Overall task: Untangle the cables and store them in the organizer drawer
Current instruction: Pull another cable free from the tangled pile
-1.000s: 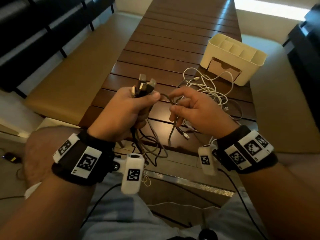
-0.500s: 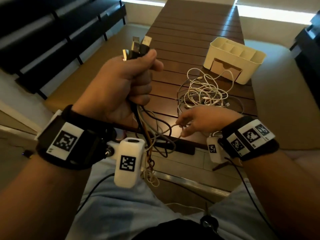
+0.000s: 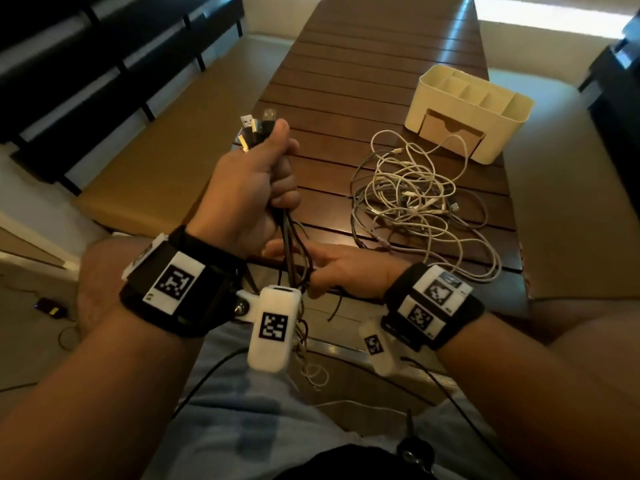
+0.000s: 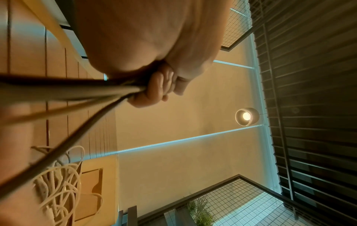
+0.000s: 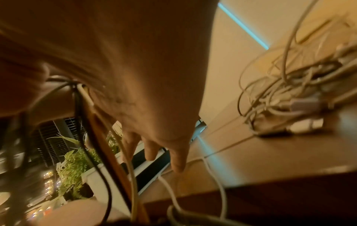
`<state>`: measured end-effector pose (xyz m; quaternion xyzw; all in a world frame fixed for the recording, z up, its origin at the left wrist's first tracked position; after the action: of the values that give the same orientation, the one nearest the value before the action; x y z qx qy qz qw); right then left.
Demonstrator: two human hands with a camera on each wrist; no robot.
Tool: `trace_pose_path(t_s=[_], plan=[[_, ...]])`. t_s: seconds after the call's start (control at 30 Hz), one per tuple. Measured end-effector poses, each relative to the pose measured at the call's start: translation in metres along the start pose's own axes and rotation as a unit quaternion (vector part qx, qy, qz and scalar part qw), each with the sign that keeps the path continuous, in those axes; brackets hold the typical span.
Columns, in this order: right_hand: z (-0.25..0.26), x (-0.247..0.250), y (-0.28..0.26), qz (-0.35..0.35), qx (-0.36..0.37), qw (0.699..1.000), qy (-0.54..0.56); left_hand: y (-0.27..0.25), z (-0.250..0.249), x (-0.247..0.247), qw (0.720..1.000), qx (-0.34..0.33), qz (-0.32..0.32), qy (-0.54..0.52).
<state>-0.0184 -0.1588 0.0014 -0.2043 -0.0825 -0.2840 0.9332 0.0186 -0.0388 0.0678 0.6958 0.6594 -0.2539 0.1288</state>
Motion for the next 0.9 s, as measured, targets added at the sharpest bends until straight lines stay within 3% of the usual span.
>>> trace_pose_path(t_s=[0.1,0.23,0.37,0.5,0.77,0.9], plan=[[-0.011,-0.012,0.008,0.01,-0.048,0.998,0.025,0.011,0.003,0.007,1.0,-0.005,-0.019,-0.017],[-0.016,-0.017,-0.002,0.117,-0.146,0.98,0.063,0.017,0.021,0.018,0.999,0.022,-0.037,-0.013],[-0.025,-0.007,0.0,0.063,-0.177,0.982,0.019,0.021,0.032,0.021,0.998,0.038,-0.039,-0.024],[-0.033,0.015,0.001,0.011,-0.129,0.977,-0.17,0.023,0.033,0.019,0.999,0.042,-0.027,-0.019],[-0.046,0.057,-0.009,-0.041,-0.139,0.986,-0.078,0.022,0.029,0.028,0.998,0.057,-0.02,0.005],[-0.049,0.068,-0.009,-0.008,-0.167,0.98,-0.111,0.025,0.031,0.029,0.998,0.053,-0.017,0.019]])
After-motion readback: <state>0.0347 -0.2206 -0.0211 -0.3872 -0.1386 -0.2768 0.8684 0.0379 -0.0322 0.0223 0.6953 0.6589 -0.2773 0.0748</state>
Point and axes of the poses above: each hand's wrist, its own y-axis towards the middle knuckle, its own x-axis out of the back of the hand, z = x × y, the point moved 4 cm from there along y, towards the middle knuckle, and after that the axes turned 5 degrees about -y, right-handed, at the moved point
